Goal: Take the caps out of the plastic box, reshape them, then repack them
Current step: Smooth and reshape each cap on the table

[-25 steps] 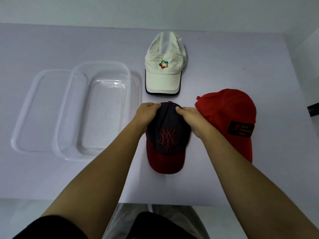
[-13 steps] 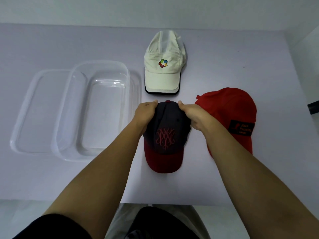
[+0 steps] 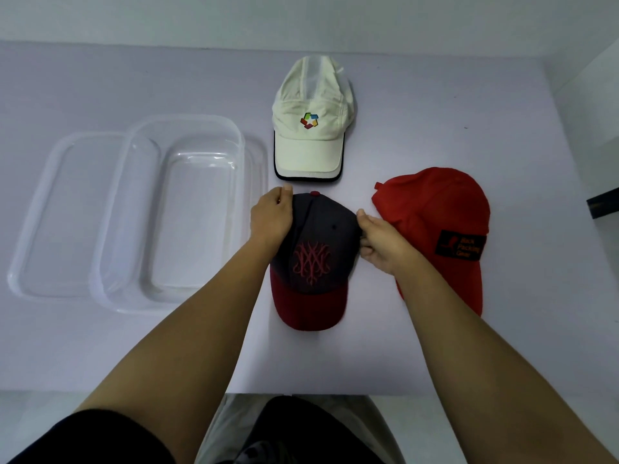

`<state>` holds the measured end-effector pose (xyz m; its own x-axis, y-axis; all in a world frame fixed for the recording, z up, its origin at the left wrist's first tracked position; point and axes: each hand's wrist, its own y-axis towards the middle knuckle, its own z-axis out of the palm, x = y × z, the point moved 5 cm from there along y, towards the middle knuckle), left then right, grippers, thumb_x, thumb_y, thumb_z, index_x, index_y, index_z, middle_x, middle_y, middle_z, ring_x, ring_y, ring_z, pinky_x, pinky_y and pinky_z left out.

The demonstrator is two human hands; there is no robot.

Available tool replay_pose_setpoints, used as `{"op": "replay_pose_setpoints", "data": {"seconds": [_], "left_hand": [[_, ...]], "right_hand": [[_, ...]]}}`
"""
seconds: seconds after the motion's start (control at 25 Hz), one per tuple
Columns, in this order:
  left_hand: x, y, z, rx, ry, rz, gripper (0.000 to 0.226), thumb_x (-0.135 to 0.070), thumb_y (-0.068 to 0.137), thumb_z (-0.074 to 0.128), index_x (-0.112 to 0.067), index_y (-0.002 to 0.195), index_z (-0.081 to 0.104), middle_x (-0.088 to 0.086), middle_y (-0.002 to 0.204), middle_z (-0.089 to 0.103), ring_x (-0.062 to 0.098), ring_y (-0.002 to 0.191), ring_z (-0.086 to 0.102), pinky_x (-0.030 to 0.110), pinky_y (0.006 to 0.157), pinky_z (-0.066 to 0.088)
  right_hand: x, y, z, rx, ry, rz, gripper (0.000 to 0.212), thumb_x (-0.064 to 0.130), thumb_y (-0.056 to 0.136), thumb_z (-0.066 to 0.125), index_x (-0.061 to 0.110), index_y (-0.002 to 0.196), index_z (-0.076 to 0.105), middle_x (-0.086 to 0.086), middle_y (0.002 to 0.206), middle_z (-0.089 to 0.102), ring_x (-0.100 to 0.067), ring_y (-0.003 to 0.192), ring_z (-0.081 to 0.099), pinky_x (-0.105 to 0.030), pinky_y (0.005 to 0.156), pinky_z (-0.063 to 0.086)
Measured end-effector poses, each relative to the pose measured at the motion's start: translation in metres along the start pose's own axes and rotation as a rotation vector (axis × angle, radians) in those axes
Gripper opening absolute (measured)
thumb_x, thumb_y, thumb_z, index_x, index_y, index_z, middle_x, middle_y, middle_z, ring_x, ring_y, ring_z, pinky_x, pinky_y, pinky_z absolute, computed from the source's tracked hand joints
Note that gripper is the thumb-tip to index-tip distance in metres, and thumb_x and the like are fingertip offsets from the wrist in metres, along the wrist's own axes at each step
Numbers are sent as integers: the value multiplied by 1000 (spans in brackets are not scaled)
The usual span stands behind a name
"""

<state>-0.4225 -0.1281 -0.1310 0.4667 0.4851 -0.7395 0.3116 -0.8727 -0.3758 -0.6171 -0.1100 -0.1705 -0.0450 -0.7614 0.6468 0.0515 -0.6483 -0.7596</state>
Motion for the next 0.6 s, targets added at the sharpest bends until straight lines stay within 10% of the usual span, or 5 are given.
{"op": "replay_pose_setpoints", "data": {"seconds": [0.24,0.4,0.6], "left_hand": [[1,3,-1,-7,-11,-4,43,-39,100,31,-12,68,39,-2,64,40,12,61,39,29,62,33],[-18,-8,-13,-21,25,200,30,-30,102,31,-18,96,58,-3,94,59,24,102,54,22,82,35],[8,-78,-18,-118,49,276,53,-18,96,47,-8,145,30,10,148,38,22,137,35,17,105,21]], "right_hand": [[-5,3,4,-113,366,57,22,30,95,52,18,77,50,5,61,34,-4,45,28,-15,38,27],[13,-26,-9,-269,-31,-364,7,17,92,55,22,96,56,3,95,57,-7,82,54,-18,72,44],[-41,-73,13,-8,-378,-483,75,20,81,71,28,142,29,12,144,31,-2,130,32,-17,102,32]]}}
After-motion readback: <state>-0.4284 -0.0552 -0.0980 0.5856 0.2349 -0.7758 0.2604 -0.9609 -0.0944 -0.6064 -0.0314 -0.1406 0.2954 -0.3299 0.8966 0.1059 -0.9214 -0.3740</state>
